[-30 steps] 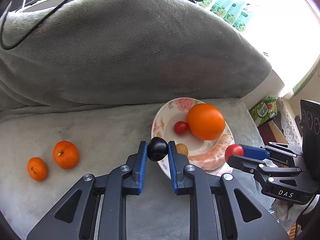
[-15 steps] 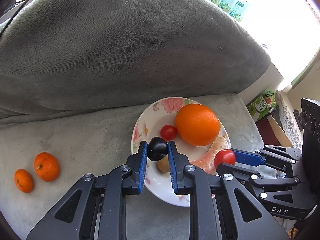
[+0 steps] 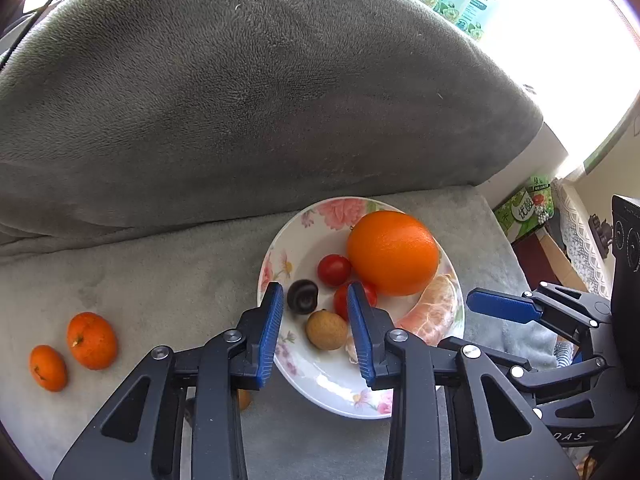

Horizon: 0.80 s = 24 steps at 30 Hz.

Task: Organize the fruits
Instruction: 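Open the left gripper to drop the plum into the bowl, then move the left tool toward a mandarin while the right tool moves toward another dark plum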

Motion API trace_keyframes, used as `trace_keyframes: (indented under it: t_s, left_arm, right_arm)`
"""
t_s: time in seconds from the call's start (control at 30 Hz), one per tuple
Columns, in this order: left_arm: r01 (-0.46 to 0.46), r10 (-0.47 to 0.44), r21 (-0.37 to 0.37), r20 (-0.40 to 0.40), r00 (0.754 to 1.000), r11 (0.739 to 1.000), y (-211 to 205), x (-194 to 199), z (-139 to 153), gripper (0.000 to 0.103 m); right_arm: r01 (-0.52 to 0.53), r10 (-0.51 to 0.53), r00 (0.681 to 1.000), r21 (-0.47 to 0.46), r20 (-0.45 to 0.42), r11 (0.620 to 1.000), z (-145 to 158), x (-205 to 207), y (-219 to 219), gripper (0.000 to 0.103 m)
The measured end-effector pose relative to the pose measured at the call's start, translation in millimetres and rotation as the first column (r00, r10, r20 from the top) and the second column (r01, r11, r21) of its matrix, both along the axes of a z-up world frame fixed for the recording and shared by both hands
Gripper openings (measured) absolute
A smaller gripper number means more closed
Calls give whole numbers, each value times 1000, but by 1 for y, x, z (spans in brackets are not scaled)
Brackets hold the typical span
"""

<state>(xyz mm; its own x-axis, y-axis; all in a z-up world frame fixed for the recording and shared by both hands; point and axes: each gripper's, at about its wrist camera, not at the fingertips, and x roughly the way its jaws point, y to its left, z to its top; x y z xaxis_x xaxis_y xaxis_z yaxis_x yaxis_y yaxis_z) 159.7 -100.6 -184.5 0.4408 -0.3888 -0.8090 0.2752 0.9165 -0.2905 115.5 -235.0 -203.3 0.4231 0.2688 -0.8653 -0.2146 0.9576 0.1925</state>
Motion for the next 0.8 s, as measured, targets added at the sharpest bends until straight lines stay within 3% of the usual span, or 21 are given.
trace_keyframes:
  t_s: [0.13,0.3,0.4,0.47,0.8]
  left_arm:
    - [-16,16,-6,9,1000,1000,4,-2,3,51]
    - [-28,28,-9,11,1000,1000,9,-4,7,51]
    - [-37,37,-15,9,999,999,12,-6,8,55]
    - [-42,43,-17,11,999,999,14,-8,10,62]
    - [-52,52,-2,31,998,999,21,-15,20,66]
  right_arm:
    - [0,0,1000,-3,0,1000,0,-3,1,60]
    - [-6,6,1000,-2,-1,1000,1,-7,2,61]
    - [-8,8,1000,-6,10,1000,3,-10,4,71]
    - [-13,13,1000,-3,15,1000,6,-11,5,71]
    - [-22,22,1000,-16,18,1000,11,-16,13,71]
